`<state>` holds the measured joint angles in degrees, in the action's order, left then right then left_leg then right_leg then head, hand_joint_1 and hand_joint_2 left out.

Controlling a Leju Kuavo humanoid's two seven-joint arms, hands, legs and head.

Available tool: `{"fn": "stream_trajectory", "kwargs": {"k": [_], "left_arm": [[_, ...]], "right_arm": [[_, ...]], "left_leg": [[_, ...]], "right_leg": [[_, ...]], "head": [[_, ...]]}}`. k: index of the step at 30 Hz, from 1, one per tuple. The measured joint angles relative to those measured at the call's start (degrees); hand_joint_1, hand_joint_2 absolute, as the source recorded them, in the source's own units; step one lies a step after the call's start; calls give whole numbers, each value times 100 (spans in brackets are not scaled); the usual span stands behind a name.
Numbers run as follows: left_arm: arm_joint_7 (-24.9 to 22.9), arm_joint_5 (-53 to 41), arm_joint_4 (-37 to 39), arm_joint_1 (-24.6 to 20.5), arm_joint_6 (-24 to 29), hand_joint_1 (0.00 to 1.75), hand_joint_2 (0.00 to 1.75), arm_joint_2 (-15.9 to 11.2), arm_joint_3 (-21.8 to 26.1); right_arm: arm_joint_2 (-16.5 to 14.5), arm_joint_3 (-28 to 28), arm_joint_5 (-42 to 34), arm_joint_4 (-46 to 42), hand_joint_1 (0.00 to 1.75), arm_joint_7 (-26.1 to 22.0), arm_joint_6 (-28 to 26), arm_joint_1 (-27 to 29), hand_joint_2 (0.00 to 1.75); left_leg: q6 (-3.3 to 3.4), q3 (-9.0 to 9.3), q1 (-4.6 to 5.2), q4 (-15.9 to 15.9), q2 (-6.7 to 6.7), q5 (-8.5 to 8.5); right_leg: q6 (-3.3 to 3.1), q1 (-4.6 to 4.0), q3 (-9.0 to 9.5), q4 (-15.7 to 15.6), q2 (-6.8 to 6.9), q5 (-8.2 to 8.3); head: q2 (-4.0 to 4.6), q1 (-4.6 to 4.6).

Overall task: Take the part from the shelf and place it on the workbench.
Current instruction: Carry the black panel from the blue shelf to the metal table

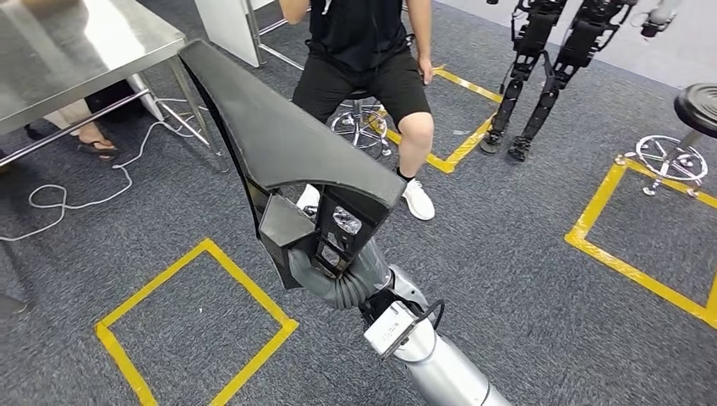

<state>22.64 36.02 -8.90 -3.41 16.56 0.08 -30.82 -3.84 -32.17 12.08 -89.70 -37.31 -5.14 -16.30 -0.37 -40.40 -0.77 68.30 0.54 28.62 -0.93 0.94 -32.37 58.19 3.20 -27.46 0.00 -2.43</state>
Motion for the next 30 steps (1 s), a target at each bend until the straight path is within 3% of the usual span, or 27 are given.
{"fn": "stream_trajectory", "kwargs": {"k": [2, 3, 6, 7, 8, 10, 12, 13, 14, 16, 17, 19, 21, 22, 24, 25, 27, 28, 29, 30], "left_arm": [[1, -4, 0, -11, 5, 0, 175, -16, 0], [1, -5, -1, -20, 5, 0, 175, -22, 0], [-5, -10, 0, -27, 5, 0, 175, -30, 0], [-9, -11, -1, -24, 5, 0, 175, -27, 0], [-12, -13, -1, -24, 6, 0, 175, -24, 0], [-11, -13, -2, -40, 8, 0, 175, -19, 0], [-4, -13, -2, -49, 8, 0, 175, -21, 0], [1, -13, -2, -44, 7, 0, 175, -20, -1], [6, -13, -2, -40, 6, 0, 175, -18, -1], [32, 0, -2, -35, 5, 0, 175, -13, -1], [53, 18, -2, -35, 5, 0, 175, -13, 1], [112, 61, -2, -26, 6, 0, 175, -17, 4], [156, 86, -2, 0, 8, 0, 175, -26, 7], [167, 89, -2, 15, 8, 0, 175, -28, 7], [178, 94, -1, 24, 9, 0, 175, -32, 8], [181, 99, -1, 20, 9, 0, 175, -28, 8], [185, 110, -1, 6, 9, 0, 175, -31, 9], [185, 113, -1, 9, 9, 0, 175, -31, 9], [186, 114, -1, 13, 10, 0, 175, -31, 9], [186, 115, 0, 17, 11, 0, 175, -34, 10]], "right_arm": [[-1, -1, -2, 0, 175, -1, -11, -4, 175], [-1, -1, -2, 0, 175, -3, -16, -7, 175], [-3, -11, -5, 0, 175, -10, -27, -12, 175], [-2, -15, -8, 0, 175, -13, -31, -14, 175], [1, -18, -10, 0, 175, -19, -36, -15, 175], [20, -21, -16, 4, 175, -28, -43, -3, 175], [47, -22, -19, 15, 175, -31, -49, 25, 175], [58, -22, -19, 20, 175, -31, -54, 36, 175], [65, -22, -19, 22, 175, -31, -62, 42, 175], [69, -24, -17, 22, 175, -31, -79, 40, 175], [70, -26, -15, 24, 175, -31, -85, 37, 175], [73, -33, -9, 27, 175, -31, -91, 35, 175], [65, -37, -4, 28, 175, -31, -96, 29, 175], [55, -38, -4, 29, 175, -31, -101, 21, 175], [31, -39, -4, 29, 175, -31, -109, 9, 175], [26, -39, -4, 30, 175, -30, -114, 8, 175], [26, -40, -3, 37, 175, -29, -121, 13, 175], [27, -43, -3, 40, 175, -28, -123, 14, 175], [27, -49, -2, 43, 175, -28, -125, 15, 175], [27, -55, -2, 44, 175, -28, -125, 14, 175]], "left_leg": [[59, 380, 35, -726, 172, -283], [87, 483, 57, -921, 225, -333], [164, 510, 77, -1008, 108, -340], [196, 538, 65, -1048, 58, -359], [232, 570, 47, -1087, 7, -383], [277, 609, 31, -1122, -102, -408], [290, 610, 28, -1119, -242, -408], [289, 613, 27, -1117, -315, -406], [285, 617, 25, -1113, -390, -403], [255, 624, 17, -1091, -541, -386], [225, 618, 24, -1066, -609, -367], [153, 584, 31, -1032, -701, -342], [87, 557, 14, -1037, -755, -345], [60, 545, 7, -1014, -707, -329], [7, 407, 5, -692, -438, -130], [-18, 249, 3, -357, -268, 48], [-58, -138, -19, 402, -106, 375], [-67, -244, -27, 593, -85, 412], [-67, -242, -33, 574, -71, 345], [-57, -103, -35, 303, -36, 179]], "right_leg": [[34, -32, 38, 0, 86, -37], [57, -51, 51, 0, 124, -55], [143, -73, 72, -9, 214, -95], [169, -73, 67, 34, 159, -126], [178, -72, 14, 171, 56, -199], [155, -53, -291, 809, -194, -472], [156, -34, -695, 1531, -281, -708], [191, -26, -791, 1655, -289, -704], [243, -16, -772, 1548, -296, -603], [357, 30, -454, 779, -394, -232], [377, 50, -290, 408, -471, -82], [322, 63, -129, 51, -554, 50], [220, 56, -117, 41, -477, 74], [184, 62, -109, 32, -443, 84], [93, 81, -84, 12, -350, 87], [56, 64, -75, 11, -295, 78], [6, 32, -68, 11, -168, 59], [-3, 21, -66, 11, -106, 52], [-5, 14, -62, 12, -51, 44], [-3, 10, -52, 12, 3, 37]], "head": [[0, -4], [0, -6], [-1, -10], [-1, -15], [-1, -17], [0, -26], [0, -28], [0, -28], [0, -28], [0, -30], [0, -31], [0, -29], [0, -28], [0, -26], [0, -4], [0, 7], [0, 14], [0, 15], [0, 15], [0, 15]]}}
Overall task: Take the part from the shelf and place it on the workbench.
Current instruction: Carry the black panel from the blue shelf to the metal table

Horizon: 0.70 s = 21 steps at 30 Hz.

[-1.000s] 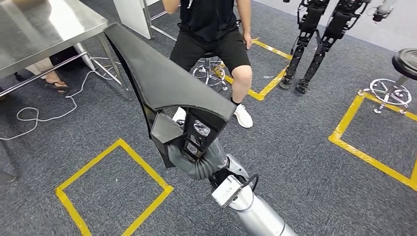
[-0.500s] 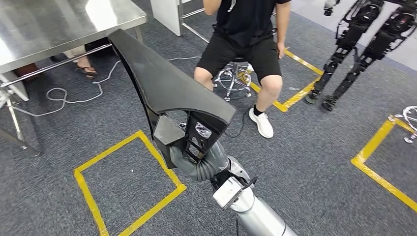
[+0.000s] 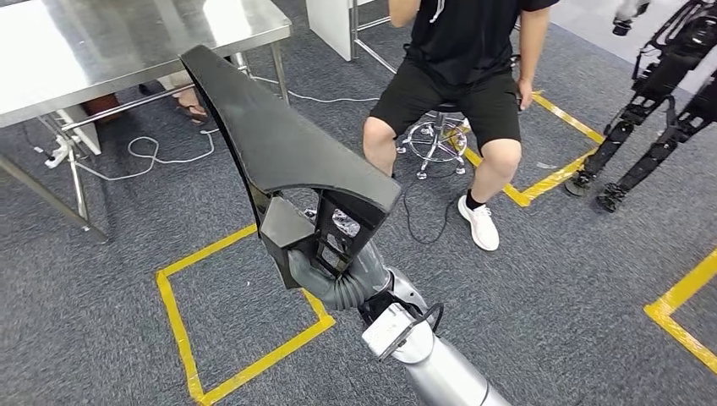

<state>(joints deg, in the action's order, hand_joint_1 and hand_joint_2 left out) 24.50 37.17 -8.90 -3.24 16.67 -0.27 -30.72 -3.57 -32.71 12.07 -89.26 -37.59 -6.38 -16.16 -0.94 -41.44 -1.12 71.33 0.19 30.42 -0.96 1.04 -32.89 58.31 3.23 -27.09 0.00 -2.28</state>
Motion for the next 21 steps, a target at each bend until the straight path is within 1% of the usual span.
{"fn": "stream_trajectory", "kwargs": {"k": [1, 2, 3, 4, 5, 6, 7, 8, 9, 10, 11, 12, 13, 14, 15, 16, 17, 18, 19, 20, 21], "left_arm": [[0, 1, -1, 0, 1, 0, 175, -4, 1], [0, 1, -1, -7, 2, 0, 175, -11, 3], [1, 1, -2, -18, 3, 0, 175, -16, 4], [4, 1, -2, -29, 2, 0, 175, -19, 7], [9, 5, -2, -36, 1, 0, 175, -24, 9], [17, 11, -2, -38, -1, 0, 175, -27, 13], [26, 19, -2, -34, -2, 0, 175, -27, 17], [34, 26, -3, -31, -4, 0, 175, -26, 20], [40, 31, -3, -32, -7, 0, 175, -23, 22], [45, 38, -4, -38, -9, 0, 175, -19, 24], [48, 45, -4, -47, -13, 0, 175, -17, 25], [50, 51, -4, -52, -17, 0, 175, -17, 27], [50, 57, -4, -51, -20, 0, 175, -14, 28], [50, 58, -4, -47, -23, 0, 175, -9, 28], [51, 60, -4, -43, -25, 0, 175, -1, 28], [51, 61, -4, -42, -26, 0, 175, 8, 28], [52, 62, -4, -42, -26, 0, 175, 14, 29], [53, 62, -4, -41, -25, 0, 175, 15, 30], [54, 62, -4, -35, -25, 0, 175, 15, 31], [54, 62, -4, -25, -24, 0, 175, 13, 33], [55, 62, -4, -11, -23, 0, 175, 11, 35]], "right_arm": [[-1, -5, 0, 0, 175, 0, 0, -2, 175], [-3, -9, 0, 0, 175, 0, 0, -5, 175], [-4, -9, 0, 0, 175, 0, -1, -8, 175], [-5, -10, 0, 0, 175, 0, -1, -10, 175], [-9, -12, 0, 0, 175, 1, -2, -11, 175], [-13, -15, 0, -1, 175, 1, -4, -13, 175], [-19, -19, -1, -3, 175, 2, -7, -14, 175], [-23, -22, -1, -5, 175, 2, -10, -15, 175], [-22, -25, -1, -7, 175, 1, -14, -15, 175], [-15, -26, -2, -7, 175, 1, -16, -10, 175], [-4, -28, -2, -3, 175, 2, -17, -1, 175], [10, -28, -3, 1, 175, 4, -20, 13, 175], [22, -30, -4, 4, 175, 8, -22, 24, 175], [30, -30, -6, 7, 175, 11, -26, 32, 175], [34, -31, -8, 6, 175, 13, -29, 35, 175], [36, -33, -8, 6, 175, 15, -32, 33, 175], [37, -35, -9, 7, 175, 15, -34, 32, 175], [37, -39, -11, 7, 175, 15, -36, 30, 175], [36, -42, -13, 7, 175, 17, -37, 31, 175], [34, -45, -16, 7, 175, 19, -38, 31, 175], [31, -46, -19, 7, 175, 20, -40, 28, 175]], "left_leg": [[24, 224, 6, -412, 94, -197], [54, 441, 23, -805, 220, -346], [89, 603, 44, -1106, 320, -441], [122, 674, 67, -1249, 382, -466], [150, 674, 88, -1276, 368, -454], [182, 669, 99, -1296, 301, -463], [214, 693, 89, -1332, 240, -487], [253, 721, 76, -1376, 178, -518], [287, 748, 59, -1420, 115, -550], [311, 767, 42, -1448, 48, -575], [326, 764, 42, -1455, -23, -583], [331, 760, 42, -1454, -102, -584], [331, 760, 42, -1452, -185, -584], [328, 761, 40, -1448, -266, -582], [321, 765, 37, -1441, -347, -578], [304, 765, 32, -1426, -429, -568], [277, 758, 33, -1400, -501, -552], [244, 740, 37, -1372, -565, -535], [206, 715, 39, -1350, -612, -525], [173, 694, 40, -1344, -644, -525], [143, 681, 32, -1351, -667, -529]], "right_leg": [[7, -7, 15, 0, 49, -10], [25, -27, 31, 1, 97, -24], [47, -44, 44, 2, 142, -37], [73, -59, 55, 2, 183, -50], [103, -67, 65, -5, 232, -59], [134, -64, 85, -19, 283, -65], [167, -63, 88, -6, 273, -83], [192, -59, 73, 56, 193, -126], [198, -56, 2, 228, 60, -216], [188, -44, -144, 530, -98, -353], [172, -30, -327, 906, -208, -508], [169, -21, -522, 1279, -260, -639], [191, -13, -662, 1520, -276, -697], [236, -6, -701, 1544, -283, -656], [295, 5, -629, 1342, -295, -526], [358, 28, -459, 945, -349, -336], [394, 49, -287, 553, -445, -179], [391, 62, -147, 245, -515, -64], [358, 62, -66, 67, -572, -6], [300, 44, -53, 39, -578, -4], [245, 30, -46, 32, -535, 8]], "head": [[0, 1], [0, -1], [0, -4], [0, -6], [0, -8], [0, -9], [0, -9], [0, -11], [0, -16], [0, -21], [0, -26], [0, -29], [0, -30], [0, -31], [0, -31], [0, -31], [0, -32], [0, -33], [0, -32], [0, -32], [0, -31]]}}
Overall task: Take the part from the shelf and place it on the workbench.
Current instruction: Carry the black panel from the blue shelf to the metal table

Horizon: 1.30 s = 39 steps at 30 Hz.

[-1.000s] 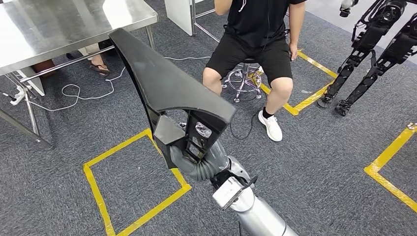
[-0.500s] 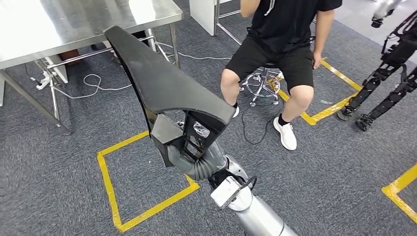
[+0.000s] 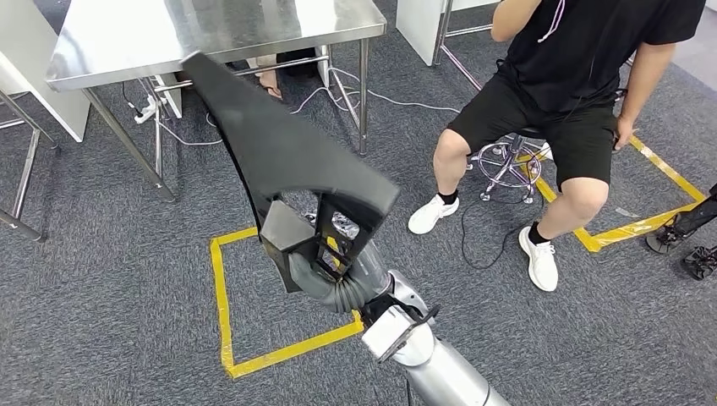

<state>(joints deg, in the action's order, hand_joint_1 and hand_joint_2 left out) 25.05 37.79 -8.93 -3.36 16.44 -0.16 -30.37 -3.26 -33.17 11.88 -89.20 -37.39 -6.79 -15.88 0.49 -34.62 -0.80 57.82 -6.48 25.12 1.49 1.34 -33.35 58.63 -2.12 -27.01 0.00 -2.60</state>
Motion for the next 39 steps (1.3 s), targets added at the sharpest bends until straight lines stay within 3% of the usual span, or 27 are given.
{"fn": "stream_trajectory", "kwargs": {"k": [1, 3, 5, 7, 8, 9, 12, 14, 17, 19, 28, 31, 33, 35, 37, 38, 39], "left_arm": [[0, 1, 1, 14, 0, 0, 175, -3, 2], [6, 5, 1, 25, 0, 0, 175, -2, 7], [32, 14, -1, 12, -8, 0, 175, 2, 17], [72, 31, -1, 6, -26, 0, 175, 4, 33], [87, 37, -1, 11, -39, 0, 175, 5, 38], [97, 40, -1, 16, -54, 0, 175, 5, 40], [99, 14, -1, 9, -84, 0, 175, -4, 39], [89, -16, -1, -4, -78, 0, 175, -6, 36], [75, -60, 0, -6, -38, 0, 175, 0, 34], [74, -68, 1, -6, -11, 0, 175, -2, 33], [74, -87, -1, -8, -2, 0, 175, -6, -19], [76, -88, -1, -7, -2, 0, 175, -12, -35], [81, -87, -1, -15, -2, 0, 175, -4, -43], [85, -87, -1, -28, -2, 0, 175, 0, -46], [85, -87, -1, -29, -6, 0, 175, 1, -47], [85, -87, -1, -27, -10, 0, 175, 4, -48], [85, -87, -1, -26, -14, 0, 175, 8, -48]], "right_arm": [[-9, 1, -5, -1, 175, 5, -7, -4, 175], [-32, 2, -32, -2, 175, 19, -26, -11, 175], [-46, 4, -75, -2, 175, 37, -44, -3, 175], [-45, 8, -107, -1, 175, 50, -61, 15, 175], [-44, 10, -115, 0, 175, 56, -69, 22, 175], [-44, 11, -119, -1, 175, 57, -78, 27, 175], [-45, 20, -121, -9, 175, 67, -118, 28, 175], [-43, 35, -99, -13, 175, 79, -160, 36, 175], [-34, 51, -43, -17, 175, 97, -213, 65, 175], [-31, 68, -30, -21, 175, 107, -231, 74, 175], [-21, 102, 6, -22, 175, 142, -258, 94, 175], [-23, 104, 30, -48, 175, 146, -263, 98, 175], [-17, 107, 36, -69, 175, 148, -267, 95, 175], [5, 114, 34, -74, 175, 150, -268, 109, 175], [35, 121, 31, -74, 175, 151, -268, 141, 175], [46, 122, 30, -74, 175, 150, -268, 151, 175], [52, 122, 30, -74, 175, 150, -268, 155, 175]], "left_leg": [[-28, -6, -13, 4, 9, 5], [-80, -96, -18, 219, 220, 148], [-122, -410, -22, 874, 507, 487], [-144, -770, -36, 1572, 612, 746], [-143, -834, -38, 1683, 625, 733], [-131, -779, -38, 1564, 630, 616], [-28, -189, -13, 424, 676, 120], [-7, 4, 16, 49, 704, 41], [-49, 6, 56, 35, 678, 29], [-26, 3, 86, 38, 662, 29], [108, -18, 140, 81, 654, 73], [194, 36, 116, 4, 642, 56], [259, 124, 72, -102, 633, 15], [291, 158, 56, -137, 615, 10], [281, 168, 52, -134, 578, 27], [265, 180, 46, -130, 558, 39], [238, 202, 36, -124, 537, 58]], "right_leg": [[-45, 5, 8, -9, 28, 10], [-137, 25, 37, -34, 91, 16], [-211, 9, 57, -42, 162, 2], [-238, -20, 59, -41, 227, -11], [-242, -29, 61, -41, 250, -15], [-244, -36, 66, -40, 265, -17], [-230, -71, 82, -40, 288, -29], [-215, -122, 70, -28, 297, -53], [-203, -143, 59, -21, 310, -69], [-186, -133, 63, -31, 319, -62], [-69, -24, 91, -80, 326, -44], [-4, -31, 107, -96, 330, -57], [-18, -48, -46, 234, 302, -213], [-68, -42, -444, 994, 266, -503], [-51, -34, -773, 1528, 255, -632], [-11, -26, -784, 1487, 253, -563], [45, -10, -665, 1198, 253, -403]], "head": [[0, 1], [0, 14], [0, 26], [0, 25], [0, 26], [0, 26], [0, 24], [0, 19], [0, 12], [0, 13], [0, 14], [0, 14], [0, 4], [0, -6], [0, -8], [0, -9], [0, -10]]}}
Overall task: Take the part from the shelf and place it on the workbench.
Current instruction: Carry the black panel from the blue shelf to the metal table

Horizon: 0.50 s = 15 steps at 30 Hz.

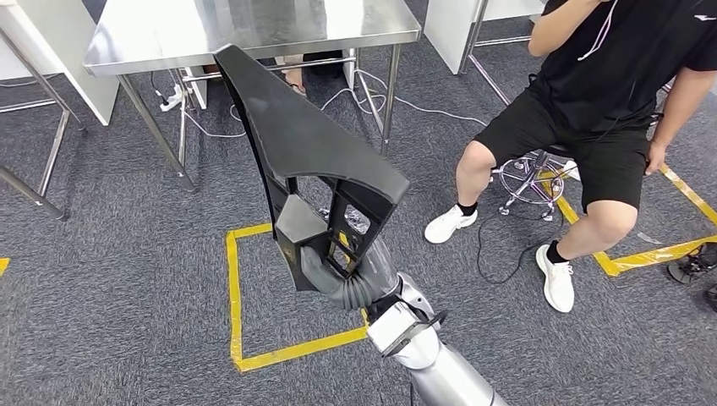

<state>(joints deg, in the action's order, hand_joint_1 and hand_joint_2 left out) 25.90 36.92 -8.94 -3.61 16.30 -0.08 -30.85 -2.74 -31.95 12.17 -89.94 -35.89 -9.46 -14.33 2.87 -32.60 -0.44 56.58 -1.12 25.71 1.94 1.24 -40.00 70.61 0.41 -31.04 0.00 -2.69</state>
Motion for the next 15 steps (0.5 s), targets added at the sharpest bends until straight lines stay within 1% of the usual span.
{"fn": "stream_trajectory", "kwargs": {"k": [1, 2, 3, 4, 5, 7, 8, 9, 10, 11, 12, 13, 14, 15], "left_arm": [[0, 0, 0, 0, -2, 0, 175, 4, -1], [0, 0, 0, -1, -4, 0, 175, 4, -1], [0, 0, 0, -2, -3, 0, 175, 2, -1], [0, 0, 0, -1, -3, 0, 175, -1, -1], [0, 0, 0, 0, -2, 0, 175, -5, -1], [0, 0, 0, 1, -2, 0, 175, -5, -1], [0, 0, 0, -1, -2, 0, 175, -5, -1], [0, 0, 0, -5, -2, 0, 175, -5, -1], [0, 0, 0, -6, -2, 0, 175, -5, -1], [0, 0, 0, -6, -2, 0, 175, -5, -1], [0, 0, 0, 1, -2, 0, 175, -7, -1], [0, 1, 0, 8, -2, 0, 175, -8, -1], [0, 1, 0, 16, -2, 0, 175, -8, -1], [0, 2, 0, 20, -2, 0, 175, -8, -1]], "right_arm": [[3, 0, 1, 0, 175, 0, 0, 0, 175], [3, 0, 1, 0, 175, 0, 0, 0, 175], [3, 0, 1, -2, 175, 0, -1, 0, 175], [3, 1, 1, -3, 175, 0, -1, 1, 175], [2, 1, 0, -5, 175, 0, -3, 1, 175], [0, 2, 0, -11, 175, 0, -7, 1, 175], [-3, 2, 0, -15, 175, 0, -9, -1, 175], [-5, 2, 0, -20, 175, 0, -11, -3, 175], [-8, 2, 0, -24, 175, 0, -13, -2, 175], [-8, 2, 0, -26, 175, 0, -14, -1, 175], [-8, 2, 0, -26, 175, 0, -15, 2, 175], [-8, 2, 0, -26, 175, 0, -14, 5, 175], [-8, 2, 1, -26, 175, 0, -14, 7, 175], [-10, 2, 2, -27, 175, 0, -14, 7, 175]], "left_leg": [[-36, 24, -11, 11, -20, 25], [-82, 42, -5, 33, -38, 61], [-126, 53, 1, 53, -48, 94], [-164, 56, 6, 67, -54, 120], [-195, 59, 8, 69, -54, 137], [-246, 69, -26, 83, -36, 172], [-276, 39, -40, 176, -9, 230], [-305, -50, -50, 381, 23, 335], [-330, -208, -57, 701, 56, 477], [-348, -426, -60, 1094, 78, 634], [-355, -657, -62, 1467, 87, 748], [-349, -837, -62, 1707, 92, 771], [-326, -916, -58, 1733, 93, 671], [-282, -881, -47, 1537, 93, 468]], "right_leg": [[56, 23, 198, -430, 0, 194], [84, 31, 398, -823, -6, 350], [75, 37, 548, -1113, -13, 455], [37, 28, 619, -1241, -19, 487], [-21, 5, 633, -1252, -26, 475], [-122, 5, 649, -1258, -29, 462], [-169, 11, 673, -1263, -29, 448], [-212, 20, 702, -1268, -27, 432], [-252, 14, 729, -1270, -24, 410], [-285, 1, 751, -1269, -20, 387], [-307, -16, 770, -1269, -20, 366], [-322, -33, 792, -1269, -22, 342], [-331, -53, 825, -1269, -25, 314], [-333, -75, 870, -1270, -29, 282]], "head": [[0, -1], [0, -2], [0, -1], [0, 1], [0, 3], [0, 4], [0, 5], [0, 7], [0, 8], [0, 9], [0, 9], [0, 10], [0, 10], [0, 10]]}}
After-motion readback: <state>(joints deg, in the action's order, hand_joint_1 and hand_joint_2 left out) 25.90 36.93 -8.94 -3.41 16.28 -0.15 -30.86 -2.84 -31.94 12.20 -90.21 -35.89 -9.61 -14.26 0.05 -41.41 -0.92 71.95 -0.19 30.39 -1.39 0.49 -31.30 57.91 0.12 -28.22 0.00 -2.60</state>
